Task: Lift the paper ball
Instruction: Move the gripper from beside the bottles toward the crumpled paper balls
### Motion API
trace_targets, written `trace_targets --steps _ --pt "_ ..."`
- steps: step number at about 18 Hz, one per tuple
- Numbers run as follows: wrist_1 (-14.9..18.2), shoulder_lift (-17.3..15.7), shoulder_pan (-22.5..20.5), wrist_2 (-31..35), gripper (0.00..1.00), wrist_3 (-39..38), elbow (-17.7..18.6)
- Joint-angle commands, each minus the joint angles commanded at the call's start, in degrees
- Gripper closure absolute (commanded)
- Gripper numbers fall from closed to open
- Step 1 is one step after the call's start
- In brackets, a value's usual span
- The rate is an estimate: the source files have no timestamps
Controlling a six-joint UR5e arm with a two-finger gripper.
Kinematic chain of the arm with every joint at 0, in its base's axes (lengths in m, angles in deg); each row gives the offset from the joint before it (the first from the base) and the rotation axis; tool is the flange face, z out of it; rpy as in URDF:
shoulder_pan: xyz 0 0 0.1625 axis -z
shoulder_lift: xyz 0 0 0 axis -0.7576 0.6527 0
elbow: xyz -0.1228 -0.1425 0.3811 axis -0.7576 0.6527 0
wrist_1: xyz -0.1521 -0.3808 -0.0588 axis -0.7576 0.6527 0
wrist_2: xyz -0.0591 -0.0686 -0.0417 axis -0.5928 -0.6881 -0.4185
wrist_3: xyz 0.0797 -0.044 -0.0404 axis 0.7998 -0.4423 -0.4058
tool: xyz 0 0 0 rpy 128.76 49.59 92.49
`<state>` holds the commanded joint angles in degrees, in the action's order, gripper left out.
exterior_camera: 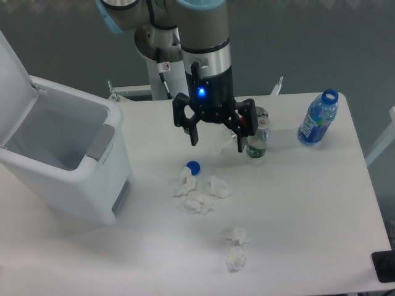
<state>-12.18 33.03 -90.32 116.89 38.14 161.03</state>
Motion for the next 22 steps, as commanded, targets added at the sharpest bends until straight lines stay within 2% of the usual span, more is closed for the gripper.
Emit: trace_targets --steps 3,11,15,22 --pt "-0.4 0.4 0.0 3.0 0.0 0.0 -0.3" --pt "-3.7 3.8 0.0 4.0 0.0 -0.6 0.4" --pt "-4.1 4.7 0.1 7.7 0.0 -0.7 1.1" --pt "-4.7 9.7 0.1 8.2 0.0 -2.0 0.4"
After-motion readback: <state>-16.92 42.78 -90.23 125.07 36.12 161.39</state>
